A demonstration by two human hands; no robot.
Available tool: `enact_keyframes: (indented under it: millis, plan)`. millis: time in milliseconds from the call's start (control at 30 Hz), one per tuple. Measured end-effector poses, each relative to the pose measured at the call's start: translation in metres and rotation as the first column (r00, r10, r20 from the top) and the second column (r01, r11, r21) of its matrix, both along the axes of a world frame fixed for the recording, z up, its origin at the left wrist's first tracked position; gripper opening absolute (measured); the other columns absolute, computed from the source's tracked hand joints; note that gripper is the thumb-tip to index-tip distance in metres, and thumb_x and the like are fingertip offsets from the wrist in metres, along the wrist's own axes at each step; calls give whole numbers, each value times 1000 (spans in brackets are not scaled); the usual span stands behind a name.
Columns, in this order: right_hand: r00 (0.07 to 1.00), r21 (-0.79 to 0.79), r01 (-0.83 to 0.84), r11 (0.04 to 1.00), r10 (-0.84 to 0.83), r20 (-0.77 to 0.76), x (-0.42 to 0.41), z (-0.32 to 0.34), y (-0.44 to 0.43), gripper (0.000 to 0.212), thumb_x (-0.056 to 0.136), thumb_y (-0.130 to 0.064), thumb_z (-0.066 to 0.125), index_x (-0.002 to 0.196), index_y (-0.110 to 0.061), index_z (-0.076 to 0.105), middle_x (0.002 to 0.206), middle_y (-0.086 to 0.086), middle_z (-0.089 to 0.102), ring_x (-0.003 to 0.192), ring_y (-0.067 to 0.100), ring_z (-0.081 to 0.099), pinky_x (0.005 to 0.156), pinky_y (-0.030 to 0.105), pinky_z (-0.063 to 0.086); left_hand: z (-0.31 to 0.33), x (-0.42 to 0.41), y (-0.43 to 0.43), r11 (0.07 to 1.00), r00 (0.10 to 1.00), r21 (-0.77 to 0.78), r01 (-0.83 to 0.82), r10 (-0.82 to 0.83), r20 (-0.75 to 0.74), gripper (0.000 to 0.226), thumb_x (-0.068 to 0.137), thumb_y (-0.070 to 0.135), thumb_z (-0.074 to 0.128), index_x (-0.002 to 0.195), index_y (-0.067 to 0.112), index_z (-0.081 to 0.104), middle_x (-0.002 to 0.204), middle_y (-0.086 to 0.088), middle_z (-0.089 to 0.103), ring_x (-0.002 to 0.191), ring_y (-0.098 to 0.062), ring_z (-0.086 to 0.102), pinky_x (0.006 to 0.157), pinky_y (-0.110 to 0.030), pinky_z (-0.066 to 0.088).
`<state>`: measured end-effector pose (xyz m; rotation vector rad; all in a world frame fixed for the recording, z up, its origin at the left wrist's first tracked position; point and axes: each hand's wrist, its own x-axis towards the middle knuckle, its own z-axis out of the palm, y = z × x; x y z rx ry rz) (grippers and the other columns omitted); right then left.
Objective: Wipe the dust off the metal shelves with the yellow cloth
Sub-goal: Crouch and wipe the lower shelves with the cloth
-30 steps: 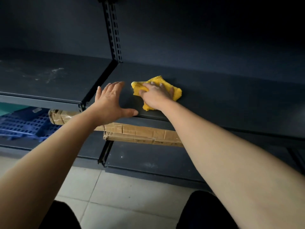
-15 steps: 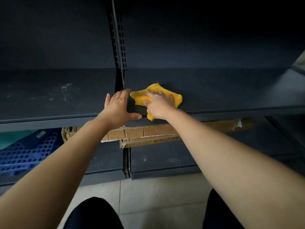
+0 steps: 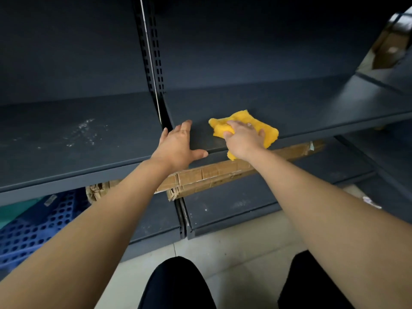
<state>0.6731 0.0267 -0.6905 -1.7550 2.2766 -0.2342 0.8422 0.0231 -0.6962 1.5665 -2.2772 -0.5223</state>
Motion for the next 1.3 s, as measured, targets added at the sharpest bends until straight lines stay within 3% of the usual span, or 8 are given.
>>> enact_keyframes:
  millis: [133, 367, 867, 1100, 1300]
  plan:
    - [990, 43, -143, 989, 143, 13, 26, 5, -5, 48, 102, -35, 27, 149, -29, 21, 159, -4, 16, 147, 24, 8, 116, 51, 0, -1, 2, 2, 999, 999, -14, -29, 29, -15, 89, 81, 42, 66, 147, 13, 14, 149, -6, 33, 140, -19, 28, 119, -38, 1]
    - [976, 43, -215, 976, 216, -21, 21, 9, -13, 47, 102, -38, 29, 148, -30, 26, 155, -2, 27, 144, 26, 19, 117, 52, 8, 8, -1, -1, 999, 999, -24, -42, 43, 27, 95, 76, 40, 71, 148, 15, 13, 149, -8, 31, 141, -22, 25, 118, -39, -3]
    - [902, 99, -431, 897, 432, 21, 35, 1, -82, 50, 102, -39, 24, 150, -35, 16, 160, -6, 3, 147, 26, -3, 115, 54, -5, 16, -2, -9, 964, 968, 125, -233, 218, 121, 115, 63, 50, 78, 149, 20, 8, 156, -3, 16, 146, -19, 3, 117, -41, -11]
    - [880, 118, -473, 873, 475, 17, 33, -1, -97, 50, 101, -41, 21, 150, -37, 12, 161, -5, -3, 147, 27, -8, 115, 54, -9, 21, -8, -14, 944, 938, 149, -293, 254, 235, 122, 60, 52, 79, 150, 21, 1, 157, -1, 8, 146, -20, -5, 117, -44, -10]
    - [881, 86, -474, 877, 473, 32, 35, -3, -99, 50, 101, -40, 22, 150, -36, 15, 161, -5, 0, 147, 27, -6, 115, 55, -8, 15, -3, -11, 945, 937, 134, -299, 264, 229, 121, 61, 59, 74, 149, 21, 1, 158, -1, 6, 146, -21, -6, 117, -44, -11]
